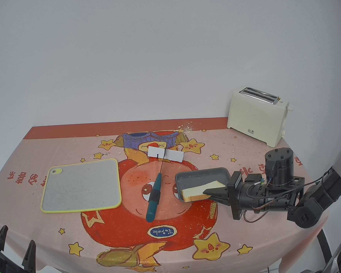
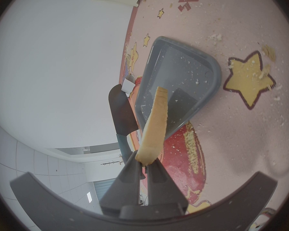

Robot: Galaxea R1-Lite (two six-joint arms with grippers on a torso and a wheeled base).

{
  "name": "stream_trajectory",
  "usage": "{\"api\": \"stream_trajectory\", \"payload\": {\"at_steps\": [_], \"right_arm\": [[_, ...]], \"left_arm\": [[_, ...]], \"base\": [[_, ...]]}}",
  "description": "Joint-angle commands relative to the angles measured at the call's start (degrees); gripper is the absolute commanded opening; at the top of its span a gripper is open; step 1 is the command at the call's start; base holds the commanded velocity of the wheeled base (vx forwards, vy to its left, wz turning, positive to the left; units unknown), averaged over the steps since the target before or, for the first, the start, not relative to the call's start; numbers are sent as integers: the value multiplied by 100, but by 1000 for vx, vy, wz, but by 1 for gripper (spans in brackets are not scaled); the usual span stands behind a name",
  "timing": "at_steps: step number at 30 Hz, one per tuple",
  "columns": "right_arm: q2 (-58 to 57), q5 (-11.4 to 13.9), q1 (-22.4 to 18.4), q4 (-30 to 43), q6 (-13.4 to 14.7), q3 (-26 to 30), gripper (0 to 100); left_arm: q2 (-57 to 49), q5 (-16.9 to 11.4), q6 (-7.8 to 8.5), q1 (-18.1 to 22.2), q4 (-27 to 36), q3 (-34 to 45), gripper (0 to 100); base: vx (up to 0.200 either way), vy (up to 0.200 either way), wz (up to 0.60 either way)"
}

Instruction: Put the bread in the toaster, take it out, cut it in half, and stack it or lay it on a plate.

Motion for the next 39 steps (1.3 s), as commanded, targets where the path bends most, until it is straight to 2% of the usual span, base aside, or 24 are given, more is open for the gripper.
{"api": "stream_trajectory", "payload": {"at_steps": [1,6,7,8,9,10,11,12,13,14,15,16,18,20,22,25,27,28,32,37,39], "right_arm": [[-947,-51,-7,406,-490,-36,0],[-1826,-113,-60,1549,-1308,-388,0],[-1896,-148,-60,1672,-1387,-440,0],[-2081,-324,-69,2067,-1729,-590,0],[-2133,-394,-69,2181,-1861,-625,0],[-2239,-719,-69,2533,-2441,-713,0],[-2248,-869,-77,2630,-2723,-713,0],[-2248,-869,-77,2630,-2723,-713,0],[-2230,-1299,-165,2726,-3505,-686,0],[-2230,-1299,-165,2726,-3505,-686,0],[-2204,-1704,-262,2726,-4226,-634,0],[-2212,-1783,-332,2726,-4524,-581,0],[-2230,-1818,-490,2718,-5008,-493,0],[-2248,-1835,-684,2726,-5676,-361,0],[-2248,-1853,-816,2718,-6054,-203,0],[-2309,-1862,-1114,2700,-6985,148,0],[-2362,-1853,-1264,2709,-7442,210,0],[-2388,-1853,-1325,2700,-7618,219,0],[-2529,-1853,-1422,2700,-7680,157,0],[-2643,-1800,-2125,2515,-7697,43,0],[-2705,-1616,-2494,2498,-7759,-54,0]], "left_arm": [[9,11,-2,2,0,101,100],[9,11,-2,2,0,101,100],[9,11,-2,2,0,101,100],[9,11,-2,2,0,101,100],[9,11,-2,2,0,101,100],[9,11,-11,2,0,101,100],[9,11,-11,2,0,101,100],[9,11,-11,2,0,101,100],[9,2,-2,2,0,101,100],[9,2,-2,2,0,101,100],[9,2,-2,2,0,101,100],[9,11,-2,2,0,101,100],[9,11,-2,2,0,101,100],[9,11,-11,2,0,101,100],[9,11,-11,2,0,101,100],[9,11,-2,2,0,101,100],[9,2,-2,2,0,101,100],[9,2,-2,2,0,101,100],[9,11,-2,2,0,101,100],[9,11,-11,2,0,101,100],[9,11,-11,2,0,101,100]], "base": [[0,0,0],[0,0,0],[0,0,0],[0,0,0],[0,0,0],[0,0,0],[0,0,0],[0,0,0],[0,0,0],[0,0,0],[0,0,0],[0,0,0],[0,0,0],[0,0,0],[0,0,0],[0,0,0],[0,0,0],[0,0,0],[0,0,0],[0,0,0],[0,0,0]]}}
